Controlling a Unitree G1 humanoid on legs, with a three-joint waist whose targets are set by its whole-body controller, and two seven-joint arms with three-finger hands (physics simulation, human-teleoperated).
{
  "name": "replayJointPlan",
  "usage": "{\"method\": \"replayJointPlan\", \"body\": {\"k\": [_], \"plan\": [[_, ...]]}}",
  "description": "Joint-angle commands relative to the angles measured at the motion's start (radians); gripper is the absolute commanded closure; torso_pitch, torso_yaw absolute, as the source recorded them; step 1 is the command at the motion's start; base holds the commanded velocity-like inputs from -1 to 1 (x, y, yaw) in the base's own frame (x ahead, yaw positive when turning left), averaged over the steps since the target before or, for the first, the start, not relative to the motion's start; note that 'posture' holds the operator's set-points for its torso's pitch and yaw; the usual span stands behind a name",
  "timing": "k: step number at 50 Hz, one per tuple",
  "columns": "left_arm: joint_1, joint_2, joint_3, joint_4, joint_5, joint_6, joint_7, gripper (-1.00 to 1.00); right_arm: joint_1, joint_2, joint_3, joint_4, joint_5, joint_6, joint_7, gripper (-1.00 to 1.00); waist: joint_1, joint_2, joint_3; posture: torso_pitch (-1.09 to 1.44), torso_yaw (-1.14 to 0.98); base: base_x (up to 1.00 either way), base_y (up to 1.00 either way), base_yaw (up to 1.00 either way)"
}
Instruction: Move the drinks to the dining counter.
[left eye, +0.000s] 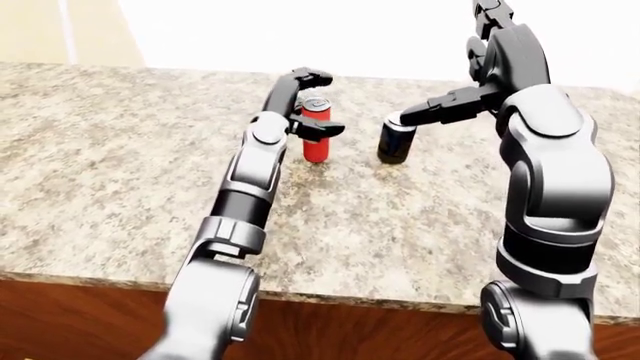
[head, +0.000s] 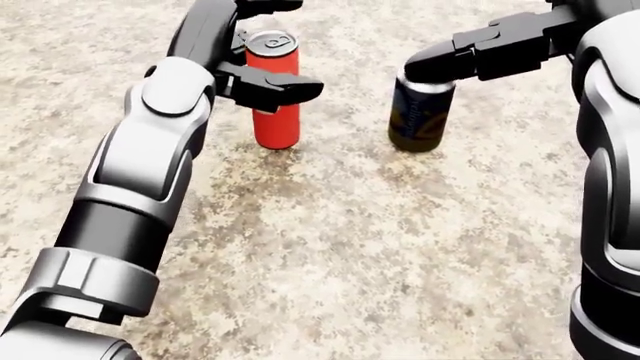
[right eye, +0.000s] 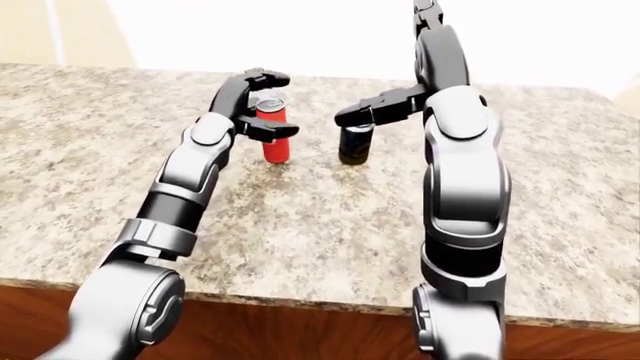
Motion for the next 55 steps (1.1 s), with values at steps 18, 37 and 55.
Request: {"method": "replayJointPlan", "body": {"k": [18, 37, 55], "plan": [[0.192, 0.066, 0.028, -0.766, 0.023, 0.415, -0.030, -1.00, -0.020, -0.033, -0.021, -0.082, -0.006, 0.013, -0.003, -1.00, -0.001, 0.015, -0.062, 0.00, 0.00, -0.23, 0.00, 0.00], [0.298, 0.071, 0.018, -1.215, 0.025, 0.684, -0.085, -1.00, 0.004, -0.042, -0.105, -0.142, 0.147, 0.076, -0.058, -1.00, 0.019, 0.081, 0.041, 0.00, 0.00, -0.79, -0.11, -0.21], [0.292, 0.066, 0.024, -1.269, -0.022, 0.740, -0.083, -1.00, 0.043, -0.090, -0.118, -0.150, 0.281, 0.060, -0.152, -1.00, -0.022, -0.001, -0.013, 0.00, 0.00, -0.14, 0.00, -1.00]]}}
